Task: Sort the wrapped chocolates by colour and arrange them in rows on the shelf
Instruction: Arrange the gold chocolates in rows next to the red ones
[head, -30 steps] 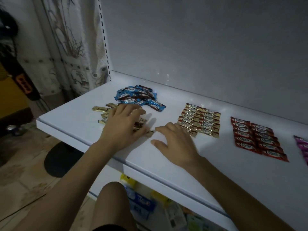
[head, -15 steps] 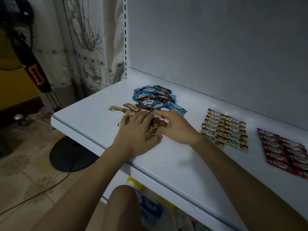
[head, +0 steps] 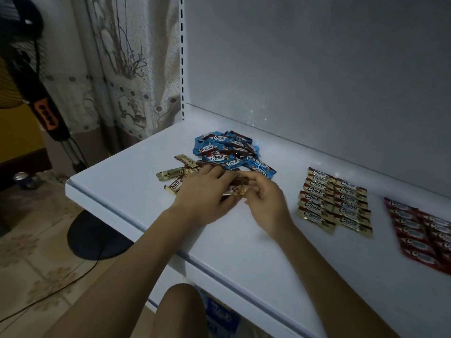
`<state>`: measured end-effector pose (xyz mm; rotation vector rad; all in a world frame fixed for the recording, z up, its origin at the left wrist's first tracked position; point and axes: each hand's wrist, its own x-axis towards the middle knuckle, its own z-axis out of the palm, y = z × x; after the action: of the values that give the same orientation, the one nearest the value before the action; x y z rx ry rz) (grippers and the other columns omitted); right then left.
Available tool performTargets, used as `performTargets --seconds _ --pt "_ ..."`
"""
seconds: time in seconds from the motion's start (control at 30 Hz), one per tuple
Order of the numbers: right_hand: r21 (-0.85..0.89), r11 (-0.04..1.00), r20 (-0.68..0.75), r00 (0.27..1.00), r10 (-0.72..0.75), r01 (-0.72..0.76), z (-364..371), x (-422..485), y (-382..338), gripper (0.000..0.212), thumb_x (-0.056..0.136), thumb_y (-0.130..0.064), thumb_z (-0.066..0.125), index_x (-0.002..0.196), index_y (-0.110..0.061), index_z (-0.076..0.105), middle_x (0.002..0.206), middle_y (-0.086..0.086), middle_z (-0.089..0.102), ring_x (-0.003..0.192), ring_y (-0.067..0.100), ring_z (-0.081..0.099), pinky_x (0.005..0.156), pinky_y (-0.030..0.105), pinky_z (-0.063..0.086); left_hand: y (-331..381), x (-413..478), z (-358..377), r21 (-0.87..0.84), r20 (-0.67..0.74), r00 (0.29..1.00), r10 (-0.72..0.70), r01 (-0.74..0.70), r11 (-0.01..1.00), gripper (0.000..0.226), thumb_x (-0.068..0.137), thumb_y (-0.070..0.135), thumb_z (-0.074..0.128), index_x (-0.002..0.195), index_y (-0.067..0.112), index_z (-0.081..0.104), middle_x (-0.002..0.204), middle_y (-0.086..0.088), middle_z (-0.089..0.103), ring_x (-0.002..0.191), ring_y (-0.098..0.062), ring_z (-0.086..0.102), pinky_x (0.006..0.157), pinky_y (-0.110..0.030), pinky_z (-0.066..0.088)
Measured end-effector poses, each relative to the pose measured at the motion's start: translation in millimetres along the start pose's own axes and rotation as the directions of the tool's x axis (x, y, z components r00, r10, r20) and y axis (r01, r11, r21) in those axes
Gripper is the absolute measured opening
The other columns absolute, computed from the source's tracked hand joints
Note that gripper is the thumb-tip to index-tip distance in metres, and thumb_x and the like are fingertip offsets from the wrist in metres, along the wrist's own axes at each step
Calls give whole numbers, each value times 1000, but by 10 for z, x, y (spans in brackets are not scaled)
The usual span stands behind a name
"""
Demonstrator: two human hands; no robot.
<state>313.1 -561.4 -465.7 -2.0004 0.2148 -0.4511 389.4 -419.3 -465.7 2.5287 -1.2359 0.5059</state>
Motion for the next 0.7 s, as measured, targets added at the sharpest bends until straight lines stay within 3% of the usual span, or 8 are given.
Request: performTargets --seconds 0.1,0.2,0.33,0.47,0.57,0.7 --pt "120 993 -27 999 17 -14 -10 39 35 40 94 5 43 111 -28 57 99 -8 64 80 3 63 67 20 53 -36 150 -62 55 83 994 67 -72 996 48 94 45 48 136 21 45 119 -5 61 106 -27 58 76 -41 53" --pt "181 983 -55 998 33 -22 -20 67 76 38 98 2 35 120 -23 54 102 3 63 76 9 63 59 20 51 -17 222 -65 67 72 994 83 -88 994 51 96 41 49 141 20 39 125 -5 57 111 -26 57 77 -40 53" --pt "227 974 -84 996 16 4 -27 72 97 32 102 -8 36 128 -15 52 99 0 63 80 13 65 58 20 51 -7 273 -44 36 78 988 134 -137 990 55 90 30 62 139 16 42 117 -7 59 98 -28 61 70 -41 54" --pt "233 973 -77 997 14 5 -34 74 82 31 100 -7 38 126 -15 54 94 -1 64 80 12 65 59 18 50 -33 360 -74 27 96 989 116 -119 993 57 89 24 64 139 21 37 118 -6 58 93 -27 63 72 -44 55" --pt "355 934 -97 993 64 -26 -62 69 16 28 102 -13 36 121 -17 57 85 -1 65 70 12 64 57 22 51 28 389 -79 -8 99 993 67 -67 998 46 95 30 56 136 21 40 118 -4 60 94 -27 63 73 -43 54" --pt "381 923 -180 984 14 57 -93 6 -72 27 102 -18 41 93 -6 63 72 7 65 62 10 61 54 21 50 107 452 -173 -11 59 994 86 -86 996 49 94 52 50 128 17 44 107 -5 66 92 -27 64 68 -37 50"
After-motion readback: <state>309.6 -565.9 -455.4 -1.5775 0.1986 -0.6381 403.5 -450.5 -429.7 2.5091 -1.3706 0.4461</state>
